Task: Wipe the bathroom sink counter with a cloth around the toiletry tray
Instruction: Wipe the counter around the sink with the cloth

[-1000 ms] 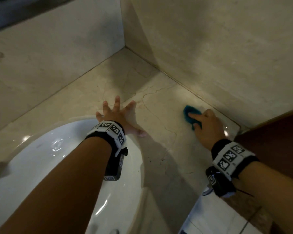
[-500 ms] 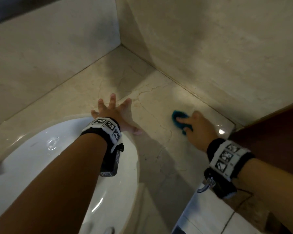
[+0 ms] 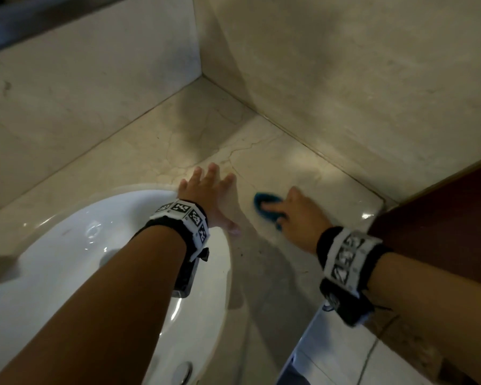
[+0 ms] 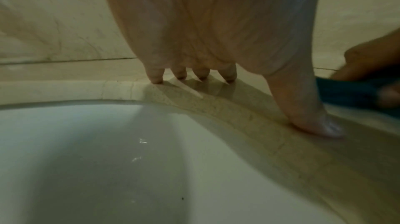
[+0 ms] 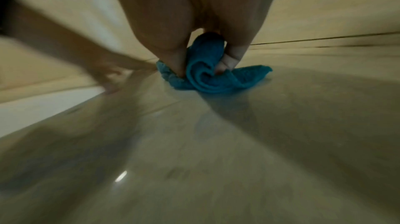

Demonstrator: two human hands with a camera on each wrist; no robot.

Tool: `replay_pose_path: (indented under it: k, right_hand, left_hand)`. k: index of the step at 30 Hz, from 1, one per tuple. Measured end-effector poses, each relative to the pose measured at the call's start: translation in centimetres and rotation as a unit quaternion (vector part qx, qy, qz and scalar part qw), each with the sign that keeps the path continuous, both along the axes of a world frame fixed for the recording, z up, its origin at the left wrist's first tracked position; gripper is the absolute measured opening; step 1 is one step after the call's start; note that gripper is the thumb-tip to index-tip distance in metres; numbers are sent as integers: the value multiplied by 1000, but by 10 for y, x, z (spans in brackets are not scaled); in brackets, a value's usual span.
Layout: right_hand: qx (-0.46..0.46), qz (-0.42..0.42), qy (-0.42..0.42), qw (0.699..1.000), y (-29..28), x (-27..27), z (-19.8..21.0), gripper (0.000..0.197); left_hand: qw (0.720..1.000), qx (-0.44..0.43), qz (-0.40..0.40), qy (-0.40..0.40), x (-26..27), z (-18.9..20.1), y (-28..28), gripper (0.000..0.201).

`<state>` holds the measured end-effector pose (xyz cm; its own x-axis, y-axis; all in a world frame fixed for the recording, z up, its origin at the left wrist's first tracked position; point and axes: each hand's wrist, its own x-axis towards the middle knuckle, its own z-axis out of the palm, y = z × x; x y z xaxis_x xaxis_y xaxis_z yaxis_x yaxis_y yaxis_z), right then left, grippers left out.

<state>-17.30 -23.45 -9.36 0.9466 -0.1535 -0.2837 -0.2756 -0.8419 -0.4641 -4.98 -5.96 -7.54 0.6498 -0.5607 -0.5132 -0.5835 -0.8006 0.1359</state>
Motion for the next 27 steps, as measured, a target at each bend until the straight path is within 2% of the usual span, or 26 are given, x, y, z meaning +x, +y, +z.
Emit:
replay_pose_path:
  k: [1, 3, 5, 8, 10, 14, 17, 19, 23, 25, 27]
  right_hand:
    - [-2, 55, 0, 998, 12, -8, 1, 41]
    - [12, 88, -3, 996, 16, -10, 3, 42]
    - [5, 56, -22, 998, 1, 8, 0, 41]
    - [-2, -65, -34, 997, -21, 39, -6, 38]
    - [-5, -73, -33, 997, -16, 40, -8, 37]
    - [-9, 60, -9, 998, 16, -7, 6, 39]
    - [-2, 89, -1, 996, 12, -18, 8, 38]
    - [-7, 59, -6, 998, -11, -6, 3, 40]
    - [-82, -100, -6, 992, -66, 8, -1, 43]
    - [-122, -86, 31, 988, -67, 3, 2, 49]
    - [-119, -50, 40, 991, -52, -9, 6, 55]
  left_hand:
    - [1000, 2, -1, -1, 1, 0, 0, 121]
    - [1000, 6, -2, 0, 1, 0, -1, 121]
    - [1000, 1, 0, 2, 1, -2, -1, 121]
    - [1000, 2, 5, 7, 2, -4, 1, 122]
    - [1000, 5, 1, 4, 2, -2, 0, 121]
    - [1000, 11, 5, -2, 1, 0, -2, 122]
    - [999, 35, 7, 4, 4, -1, -6, 126]
    - [999, 44, 6, 8, 6, -1, -9, 125]
    - [998, 39, 31, 30, 3, -1, -17, 122]
    - [999, 31, 28, 31, -5, -4, -20, 119]
    - [999, 25, 27, 19, -9, -7, -22, 120]
